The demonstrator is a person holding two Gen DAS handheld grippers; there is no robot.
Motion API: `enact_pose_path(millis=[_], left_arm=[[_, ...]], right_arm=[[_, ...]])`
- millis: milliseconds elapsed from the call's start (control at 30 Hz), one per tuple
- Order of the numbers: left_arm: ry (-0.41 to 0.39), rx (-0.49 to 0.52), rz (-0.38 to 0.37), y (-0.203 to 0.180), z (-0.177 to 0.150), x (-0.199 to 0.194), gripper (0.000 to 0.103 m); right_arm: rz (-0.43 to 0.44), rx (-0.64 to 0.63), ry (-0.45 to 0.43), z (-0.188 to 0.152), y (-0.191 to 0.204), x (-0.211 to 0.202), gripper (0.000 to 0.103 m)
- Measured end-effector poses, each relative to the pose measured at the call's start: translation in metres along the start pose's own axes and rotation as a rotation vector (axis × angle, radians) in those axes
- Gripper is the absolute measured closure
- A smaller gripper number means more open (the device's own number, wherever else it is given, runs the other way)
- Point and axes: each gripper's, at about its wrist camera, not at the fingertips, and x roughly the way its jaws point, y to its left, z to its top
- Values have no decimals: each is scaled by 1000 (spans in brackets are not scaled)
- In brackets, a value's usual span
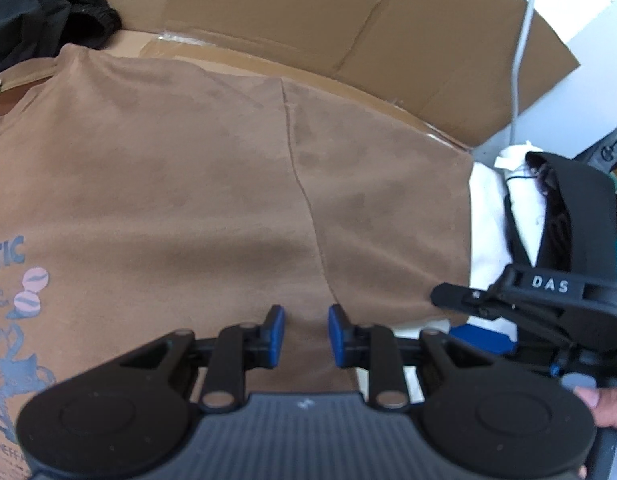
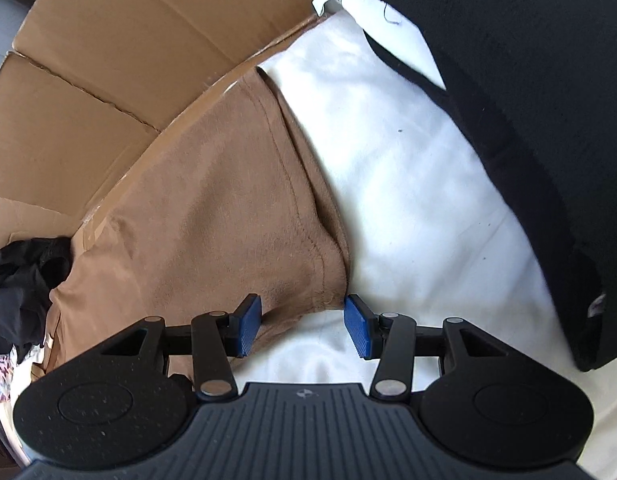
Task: Fold clothes
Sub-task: 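Grasp the shirt's other side edge with the right gripper while the left gripper pinches beside it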
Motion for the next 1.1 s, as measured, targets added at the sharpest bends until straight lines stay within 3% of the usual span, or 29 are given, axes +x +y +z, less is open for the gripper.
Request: enact_pose_path(millis=[100, 233, 367, 533, 733, 1100], left_arm=[[-3, 23, 7, 0, 1, 1, 79], [-6, 13, 2, 3, 4, 3, 79], [-7, 4, -7, 4, 6, 4, 79], [-22, -15, -33, 1, 9, -2, 79], [15, 8, -50, -2, 5, 0, 82], [64, 10, -60, -8, -1, 15, 89]], right_arm=[[9, 2, 0, 2, -1, 2, 54], [19, 1, -3, 5, -4, 0, 81], [46, -21, -23, 13, 1, -11, 88], [112, -62, -54, 25, 13, -29, 90], [97, -52, -60, 31, 2, -31, 92], [146, -124, -51, 36, 9, -33, 94]])
